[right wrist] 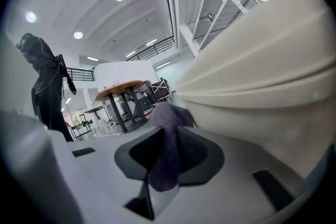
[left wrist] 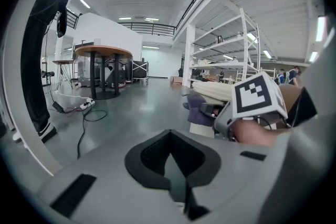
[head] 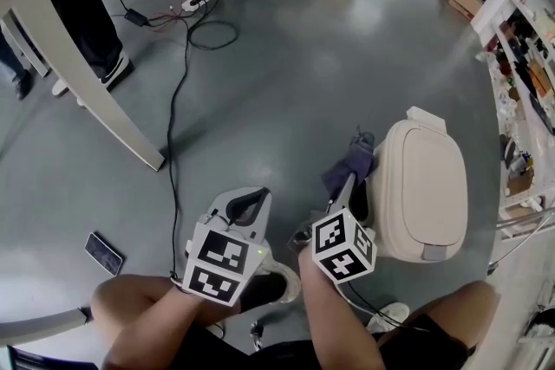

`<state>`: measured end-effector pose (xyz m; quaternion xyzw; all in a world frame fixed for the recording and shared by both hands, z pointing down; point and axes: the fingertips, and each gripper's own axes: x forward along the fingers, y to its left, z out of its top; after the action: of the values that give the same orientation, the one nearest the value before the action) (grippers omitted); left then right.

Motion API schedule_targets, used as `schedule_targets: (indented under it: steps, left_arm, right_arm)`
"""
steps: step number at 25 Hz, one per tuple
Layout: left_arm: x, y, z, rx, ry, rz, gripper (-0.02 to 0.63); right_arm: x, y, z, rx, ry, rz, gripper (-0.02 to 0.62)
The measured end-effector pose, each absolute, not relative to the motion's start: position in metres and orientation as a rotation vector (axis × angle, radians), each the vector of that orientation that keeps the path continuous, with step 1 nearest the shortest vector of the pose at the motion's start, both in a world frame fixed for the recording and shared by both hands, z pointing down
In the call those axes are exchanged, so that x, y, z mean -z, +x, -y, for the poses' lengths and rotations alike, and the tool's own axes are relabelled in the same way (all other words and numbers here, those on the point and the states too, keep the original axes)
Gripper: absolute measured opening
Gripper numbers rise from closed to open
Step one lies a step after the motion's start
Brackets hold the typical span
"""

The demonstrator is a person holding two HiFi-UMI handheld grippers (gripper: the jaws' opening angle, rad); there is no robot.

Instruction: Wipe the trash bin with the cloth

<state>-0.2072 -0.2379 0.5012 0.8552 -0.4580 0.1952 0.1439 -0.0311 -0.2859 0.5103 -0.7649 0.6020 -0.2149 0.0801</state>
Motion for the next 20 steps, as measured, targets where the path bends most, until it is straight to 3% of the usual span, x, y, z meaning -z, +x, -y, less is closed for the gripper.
schedule_targets:
  steps: [20]
  left_arm:
    - [-0.509,-0.2,0.236,-0.57,2.46,1.282,-0.003]
  right_arm:
    - [-0.664,-0.016,0.314,1.025,-2.569,-1.778,0.08]
